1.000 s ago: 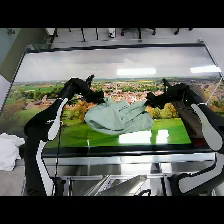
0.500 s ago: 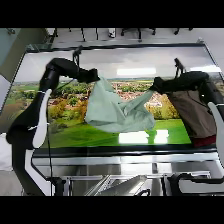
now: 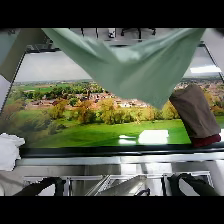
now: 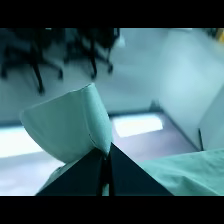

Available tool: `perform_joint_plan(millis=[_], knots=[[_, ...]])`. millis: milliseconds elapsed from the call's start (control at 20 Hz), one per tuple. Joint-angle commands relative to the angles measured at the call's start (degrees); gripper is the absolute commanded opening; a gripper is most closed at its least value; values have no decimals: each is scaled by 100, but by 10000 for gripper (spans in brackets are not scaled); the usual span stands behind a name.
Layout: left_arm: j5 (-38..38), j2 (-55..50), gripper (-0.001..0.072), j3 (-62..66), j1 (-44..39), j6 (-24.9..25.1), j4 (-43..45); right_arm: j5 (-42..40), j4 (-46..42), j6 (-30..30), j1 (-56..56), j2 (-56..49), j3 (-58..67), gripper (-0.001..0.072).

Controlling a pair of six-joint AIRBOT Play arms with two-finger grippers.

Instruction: Fold the shirts.

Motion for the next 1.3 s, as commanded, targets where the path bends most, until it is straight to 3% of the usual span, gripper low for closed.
perform_joint_plan(millis=[0,150,250,450,600,700,800,1000,1250], knots=[[-1257,1860,12,-483,299,-7,361,592,-79,-483,-83,935,874,22],[-1537,2557,12,-466,522,-9,695,890,-205,-695,-83,1390,898,21],[-1373,2437,13,-131,791,-15,780,756,-225,-693,-83,1419,896,21],[-275,1460,13,59,1047,-101,450,-94,-186,-369,-72,765,892,21],[-219,625,13,-811,538,109,487,-977,-138,-166,133,-120,680,21],[-411,-63,13,-1279,151,293,501,-1108,-142,-149,437,-717,81,21],[-881,-883,13,-1709,-173,308,809,-872,-245,-149,651,-1377,-691,22],[-1628,-2747,13,-1956,-474,304,1193,474,-264,-142,671,-3108,-1755,22],[-1187,-4538,13,-844,-487,-33,1167,1281,-55,-85,678,-4548,-1685,23]])
